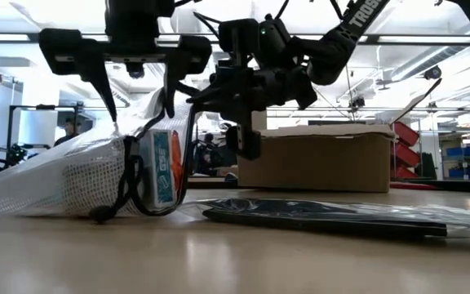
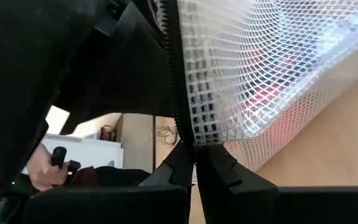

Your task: Unpack boxes

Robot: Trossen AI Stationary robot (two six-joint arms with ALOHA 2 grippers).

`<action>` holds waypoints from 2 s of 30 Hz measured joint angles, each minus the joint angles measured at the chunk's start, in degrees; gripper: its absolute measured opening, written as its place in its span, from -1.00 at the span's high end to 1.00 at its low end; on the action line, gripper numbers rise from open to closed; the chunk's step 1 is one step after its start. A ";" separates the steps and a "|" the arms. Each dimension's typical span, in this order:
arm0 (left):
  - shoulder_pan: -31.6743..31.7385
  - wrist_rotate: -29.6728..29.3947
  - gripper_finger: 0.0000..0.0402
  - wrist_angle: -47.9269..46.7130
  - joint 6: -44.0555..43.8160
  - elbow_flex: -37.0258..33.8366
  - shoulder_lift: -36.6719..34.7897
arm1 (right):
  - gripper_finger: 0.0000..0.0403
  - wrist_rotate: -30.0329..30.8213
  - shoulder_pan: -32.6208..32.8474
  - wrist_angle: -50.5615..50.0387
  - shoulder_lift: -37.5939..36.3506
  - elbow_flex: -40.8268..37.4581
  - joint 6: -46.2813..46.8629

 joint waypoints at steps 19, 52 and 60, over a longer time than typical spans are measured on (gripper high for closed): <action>0.00 -0.09 0.35 0.24 0.23 -1.14 0.00 | 1.00 -1.48 0.04 0.06 0.00 1.84 0.79; -0.02 -0.94 1.00 2.20 -17.98 -0.72 -6.13 | 1.00 -3.03 -0.33 0.24 -3.77 1.91 3.24; -0.02 -0.97 1.00 3.65 -23.89 -0.72 -9.43 | 1.00 -3.03 -0.44 0.21 -6.73 1.91 5.13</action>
